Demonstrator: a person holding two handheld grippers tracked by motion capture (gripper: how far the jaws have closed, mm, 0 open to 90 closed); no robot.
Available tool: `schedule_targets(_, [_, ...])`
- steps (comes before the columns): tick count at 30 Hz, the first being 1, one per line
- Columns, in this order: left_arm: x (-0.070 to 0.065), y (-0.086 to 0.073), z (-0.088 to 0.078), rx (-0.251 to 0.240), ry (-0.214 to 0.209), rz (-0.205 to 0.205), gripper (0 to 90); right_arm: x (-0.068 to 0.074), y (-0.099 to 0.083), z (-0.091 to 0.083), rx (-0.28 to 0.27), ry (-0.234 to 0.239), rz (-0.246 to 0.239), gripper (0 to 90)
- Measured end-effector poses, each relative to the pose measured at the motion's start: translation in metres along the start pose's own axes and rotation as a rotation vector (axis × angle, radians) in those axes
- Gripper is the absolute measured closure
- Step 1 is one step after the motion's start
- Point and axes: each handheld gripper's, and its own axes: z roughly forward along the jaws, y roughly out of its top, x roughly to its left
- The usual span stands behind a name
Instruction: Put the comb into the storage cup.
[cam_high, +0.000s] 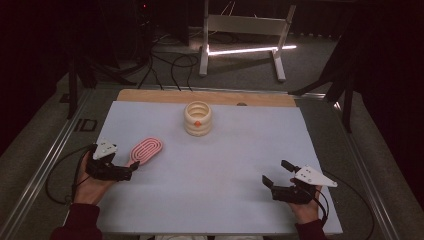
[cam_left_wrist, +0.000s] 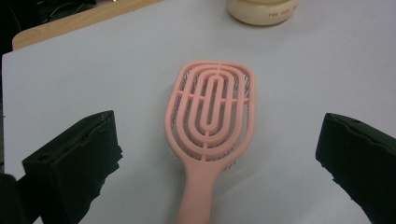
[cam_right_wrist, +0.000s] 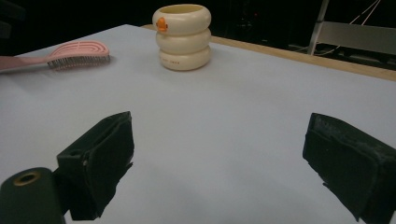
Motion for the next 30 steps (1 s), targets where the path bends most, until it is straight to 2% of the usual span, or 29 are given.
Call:
schedule_targets(12, [0.001, 0.007, 0.012, 0.075, -0.012, 0.014, 0.1, -0.001, 0.000, 0.000, 0.003, 0.000, 0.004, 8.8])
schedule_targets(17, [0.002, 0.007, 0.016, 0.095, -0.019, 0.004, 0.1, -0.001, 0.000, 0.001, 0.005, 0.000, -0.001, 8.8])
schedule_targets(30, [0.005, 0.007, 0.022, 0.170, -0.021, 0.016, 0.1, -0.001, 0.000, 0.000, 0.006, 0.000, 0.001, 8.8])
